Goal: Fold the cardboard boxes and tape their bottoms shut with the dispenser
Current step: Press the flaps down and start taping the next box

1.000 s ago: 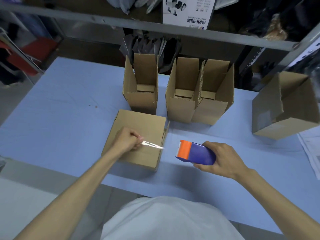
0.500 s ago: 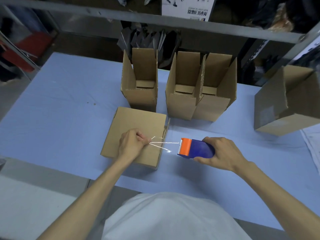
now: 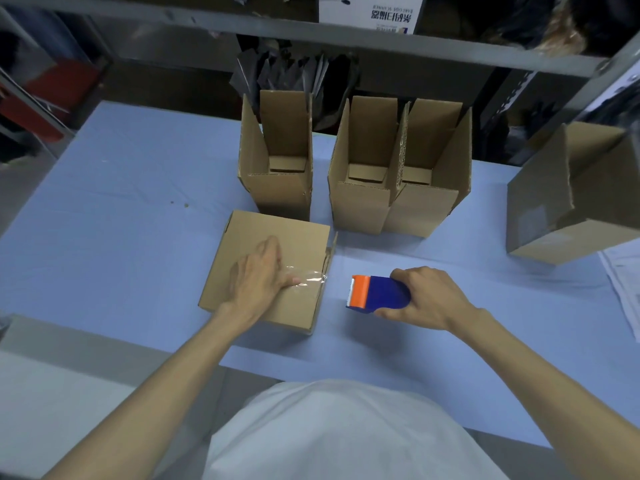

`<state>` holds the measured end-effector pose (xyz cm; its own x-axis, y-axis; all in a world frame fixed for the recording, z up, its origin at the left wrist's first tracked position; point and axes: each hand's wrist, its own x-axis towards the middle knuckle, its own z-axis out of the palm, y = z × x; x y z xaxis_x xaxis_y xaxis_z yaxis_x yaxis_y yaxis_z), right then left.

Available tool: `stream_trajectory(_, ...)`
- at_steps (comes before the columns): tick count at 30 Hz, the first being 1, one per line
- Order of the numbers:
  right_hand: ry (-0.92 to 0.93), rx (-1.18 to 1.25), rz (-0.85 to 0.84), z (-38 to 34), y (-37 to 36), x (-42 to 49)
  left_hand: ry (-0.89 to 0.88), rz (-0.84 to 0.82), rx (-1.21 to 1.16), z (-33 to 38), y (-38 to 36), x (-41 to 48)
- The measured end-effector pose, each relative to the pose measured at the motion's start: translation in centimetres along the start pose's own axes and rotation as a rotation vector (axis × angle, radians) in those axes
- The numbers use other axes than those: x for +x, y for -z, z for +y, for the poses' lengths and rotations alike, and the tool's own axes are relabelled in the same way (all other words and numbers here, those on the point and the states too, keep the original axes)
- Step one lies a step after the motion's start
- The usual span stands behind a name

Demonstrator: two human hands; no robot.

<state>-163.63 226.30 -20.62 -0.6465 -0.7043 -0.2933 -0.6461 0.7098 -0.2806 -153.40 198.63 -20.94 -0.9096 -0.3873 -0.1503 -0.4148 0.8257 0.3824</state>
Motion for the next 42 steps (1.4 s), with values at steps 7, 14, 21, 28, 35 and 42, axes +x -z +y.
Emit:
stream_trajectory(7, -0.041, -0.124, -0.095, -4.2, -0.9, 3.7, -0.038, -0.047, -0.302, 0.1, -1.4, -0.5)
stream_trajectory(14, -0.011, -0.333, -0.114, -6.4, -1.1, 4.0, -0.042, -0.027, -0.329, -0.3, -1.3, -0.7)
stream_trajectory(21, -0.234, -0.149, -0.004, -4.1, -0.3, 1.4, -0.505, -0.156, 0.175, 1.8, -2.3, -2.3)
stream_trajectory(28, -0.316, 0.077, 0.135, -2.4, 0.8, -0.9, -0.417, -0.287, 0.484, 4.9, -3.1, -1.9)
stream_trajectory(35, -0.126, 0.384, 0.335, -2.5, 2.5, -3.3, 0.266, -0.419, -0.877, 7.7, 0.1, -1.3)
stream_trajectory(42, -0.028, 0.526, 0.388, -3.5, 3.7, -3.5, 0.241, -0.610, -1.267, 7.4, 1.0, -1.6)
